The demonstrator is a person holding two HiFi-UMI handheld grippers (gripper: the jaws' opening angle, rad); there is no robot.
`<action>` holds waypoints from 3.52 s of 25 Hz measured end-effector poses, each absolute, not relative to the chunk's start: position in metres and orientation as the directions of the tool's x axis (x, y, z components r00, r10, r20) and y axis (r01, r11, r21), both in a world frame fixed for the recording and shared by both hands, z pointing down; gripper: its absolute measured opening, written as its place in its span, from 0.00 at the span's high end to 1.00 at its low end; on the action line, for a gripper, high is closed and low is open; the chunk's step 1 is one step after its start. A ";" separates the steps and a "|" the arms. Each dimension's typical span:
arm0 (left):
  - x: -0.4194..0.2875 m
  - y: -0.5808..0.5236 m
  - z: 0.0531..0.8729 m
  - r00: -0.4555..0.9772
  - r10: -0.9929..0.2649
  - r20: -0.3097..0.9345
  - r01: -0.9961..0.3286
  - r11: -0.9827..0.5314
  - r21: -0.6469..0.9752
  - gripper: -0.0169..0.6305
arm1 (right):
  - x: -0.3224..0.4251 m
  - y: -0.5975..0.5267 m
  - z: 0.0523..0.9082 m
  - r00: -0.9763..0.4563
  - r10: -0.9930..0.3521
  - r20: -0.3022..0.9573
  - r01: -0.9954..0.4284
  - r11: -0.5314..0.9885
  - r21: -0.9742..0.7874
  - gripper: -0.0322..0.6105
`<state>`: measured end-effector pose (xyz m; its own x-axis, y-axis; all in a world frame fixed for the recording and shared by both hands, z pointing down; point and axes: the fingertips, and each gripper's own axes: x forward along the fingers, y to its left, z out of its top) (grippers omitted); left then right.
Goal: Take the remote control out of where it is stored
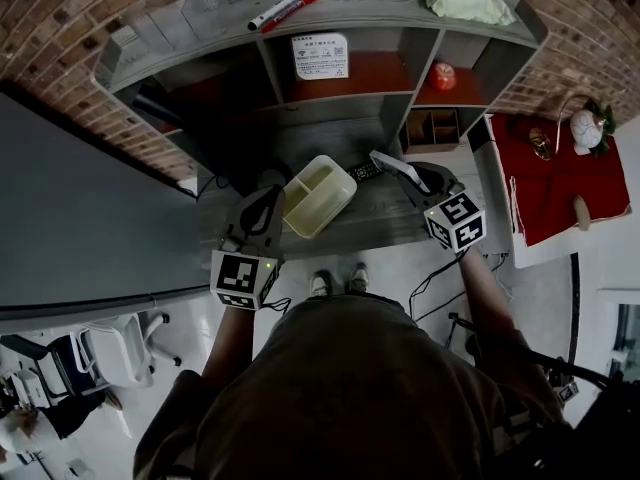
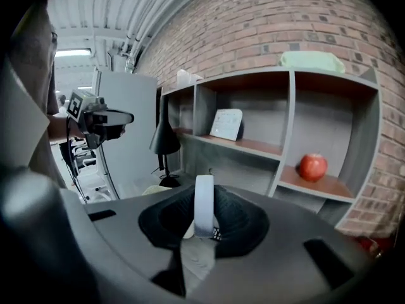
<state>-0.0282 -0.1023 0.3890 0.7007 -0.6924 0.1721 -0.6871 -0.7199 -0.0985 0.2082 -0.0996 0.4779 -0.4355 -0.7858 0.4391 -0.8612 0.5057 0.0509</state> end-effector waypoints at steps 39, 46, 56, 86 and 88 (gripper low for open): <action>-0.004 -0.083 0.388 0.750 -0.635 0.186 -0.565 -0.761 -0.318 0.96 | 0.191 -0.128 0.722 -0.545 -0.300 0.783 -0.814 0.413 -0.408 0.82; -0.003 -0.086 0.388 0.755 -0.632 0.174 -0.570 -0.765 -0.300 0.96 | 0.202 -0.140 0.732 -0.523 -0.327 0.787 -0.823 0.433 -0.367 0.80; -0.006 -0.098 0.401 0.733 -0.651 0.195 -0.593 -0.753 -0.286 0.96 | 0.221 -0.151 0.751 -0.475 -0.337 0.813 -0.857 0.386 -0.341 0.74; -0.044 -0.107 0.437 0.628 -0.729 0.274 -0.704 -0.682 -0.199 0.96 | 0.248 -0.155 0.798 -0.311 -0.335 0.889 -0.924 0.326 -0.200 0.65; -0.047 -0.105 0.439 0.625 -0.729 0.281 -0.706 -0.681 -0.194 0.96 | 0.247 -0.156 0.796 -0.308 -0.343 0.887 -0.927 0.320 -0.198 0.65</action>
